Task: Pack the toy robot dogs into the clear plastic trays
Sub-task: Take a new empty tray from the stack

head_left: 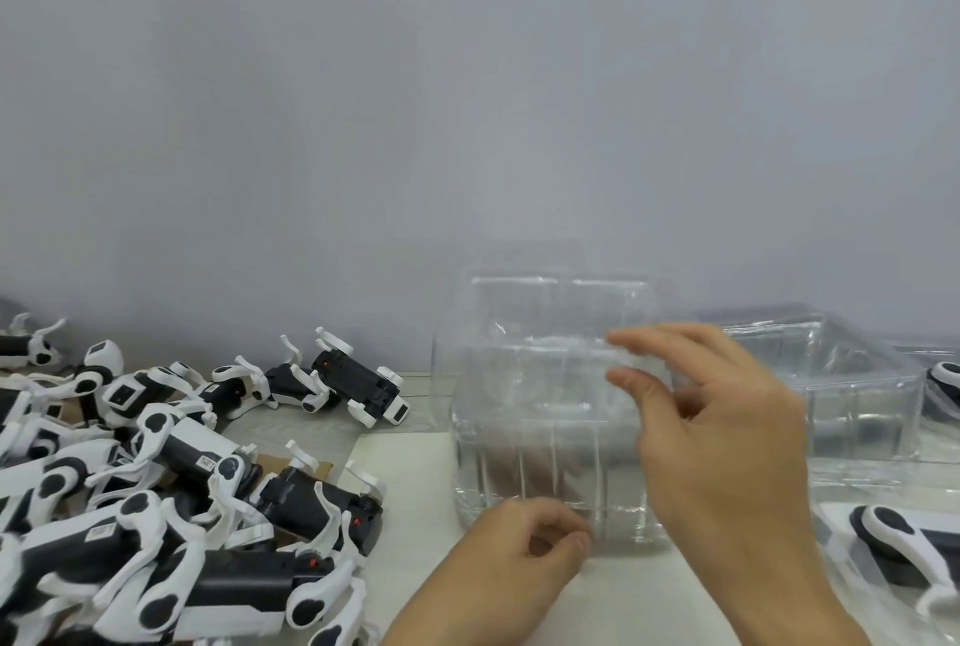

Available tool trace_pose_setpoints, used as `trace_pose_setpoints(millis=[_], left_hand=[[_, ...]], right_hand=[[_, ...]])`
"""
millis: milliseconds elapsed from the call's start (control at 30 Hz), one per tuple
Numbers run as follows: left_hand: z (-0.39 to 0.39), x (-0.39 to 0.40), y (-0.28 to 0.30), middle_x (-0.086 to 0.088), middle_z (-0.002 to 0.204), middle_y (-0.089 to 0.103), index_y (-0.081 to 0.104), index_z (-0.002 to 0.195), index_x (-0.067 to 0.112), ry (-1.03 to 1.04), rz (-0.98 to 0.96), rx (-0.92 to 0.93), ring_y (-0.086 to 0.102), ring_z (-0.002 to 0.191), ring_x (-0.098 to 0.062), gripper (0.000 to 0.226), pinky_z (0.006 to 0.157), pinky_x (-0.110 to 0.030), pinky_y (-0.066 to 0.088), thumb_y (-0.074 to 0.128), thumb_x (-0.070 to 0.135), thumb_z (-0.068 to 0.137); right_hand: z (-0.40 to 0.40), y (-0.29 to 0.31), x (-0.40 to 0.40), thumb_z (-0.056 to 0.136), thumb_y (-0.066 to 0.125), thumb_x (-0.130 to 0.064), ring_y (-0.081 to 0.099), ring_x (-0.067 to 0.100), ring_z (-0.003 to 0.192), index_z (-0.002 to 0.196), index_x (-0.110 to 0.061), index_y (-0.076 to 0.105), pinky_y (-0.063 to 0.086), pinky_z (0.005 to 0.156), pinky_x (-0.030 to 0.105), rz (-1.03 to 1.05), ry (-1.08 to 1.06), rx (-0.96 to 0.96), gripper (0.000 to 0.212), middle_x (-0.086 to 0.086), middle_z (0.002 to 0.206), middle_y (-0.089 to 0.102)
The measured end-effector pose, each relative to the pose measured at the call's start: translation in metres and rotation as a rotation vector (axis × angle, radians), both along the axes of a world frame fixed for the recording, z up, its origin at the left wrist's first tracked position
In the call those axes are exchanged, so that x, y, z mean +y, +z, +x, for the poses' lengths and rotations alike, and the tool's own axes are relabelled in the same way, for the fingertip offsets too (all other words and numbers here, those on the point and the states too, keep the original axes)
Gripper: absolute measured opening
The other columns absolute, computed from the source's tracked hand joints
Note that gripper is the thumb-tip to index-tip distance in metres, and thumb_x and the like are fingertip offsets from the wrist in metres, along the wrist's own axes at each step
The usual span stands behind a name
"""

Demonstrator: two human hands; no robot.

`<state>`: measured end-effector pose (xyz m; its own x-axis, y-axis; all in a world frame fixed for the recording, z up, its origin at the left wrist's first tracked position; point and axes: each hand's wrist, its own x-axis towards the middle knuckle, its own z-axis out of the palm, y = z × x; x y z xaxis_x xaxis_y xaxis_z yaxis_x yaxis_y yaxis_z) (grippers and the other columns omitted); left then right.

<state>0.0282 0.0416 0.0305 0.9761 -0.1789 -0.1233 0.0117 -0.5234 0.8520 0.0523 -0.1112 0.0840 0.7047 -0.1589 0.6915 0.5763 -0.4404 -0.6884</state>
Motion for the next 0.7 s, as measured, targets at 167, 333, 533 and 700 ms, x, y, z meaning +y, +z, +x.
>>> trace_pose_setpoints(millis=[167,333,533,700], left_hand=[[0.003,-0.002,-0.005,0.012,0.077,0.059,0.066,0.093,0.030,0.119,0.025,-0.041,0.050,0.066,0.006,0.012,0.078,-0.024,0.052,0.057,0.024,0.098],[-0.003,0.001,-0.009,0.032,0.131,0.041,0.045,0.139,0.049,0.118,0.126,0.031,0.051,0.113,0.006,0.048,0.092,-0.006,0.036,0.059,0.046,0.094],[-0.001,-0.002,-0.017,0.025,0.147,0.043,0.048,0.135,0.055,0.026,0.073,-0.020,0.043,0.133,0.006,0.049,0.113,-0.022,0.036,0.063,0.043,0.091],[0.008,0.002,-0.004,-0.003,0.081,0.077,0.070,0.090,0.017,0.429,-0.325,-0.181,0.074,0.074,-0.013,0.029,0.066,-0.021,0.054,0.050,-0.002,0.098]], right_hand=[[-0.012,0.020,-0.006,0.087,0.072,-0.019,0.059,0.021,0.045,0.101,-0.040,0.069,0.046,0.048,0.032,0.177,0.075,-0.068,0.025,-0.016,0.104,0.064],[-0.013,0.023,-0.008,0.086,0.072,-0.020,0.058,0.025,0.044,0.099,-0.040,0.070,0.045,0.046,0.040,0.188,0.098,-0.044,0.024,-0.013,0.103,0.066],[-0.012,0.022,-0.008,0.083,0.076,-0.011,0.059,0.021,0.044,0.094,-0.037,0.071,0.045,0.048,0.022,0.134,0.130,-0.021,0.028,-0.014,0.101,0.066],[-0.011,0.024,-0.011,0.079,0.079,-0.002,0.059,0.018,0.043,0.087,-0.035,0.073,0.047,0.051,0.028,0.075,0.155,-0.015,0.034,-0.017,0.100,0.065]])
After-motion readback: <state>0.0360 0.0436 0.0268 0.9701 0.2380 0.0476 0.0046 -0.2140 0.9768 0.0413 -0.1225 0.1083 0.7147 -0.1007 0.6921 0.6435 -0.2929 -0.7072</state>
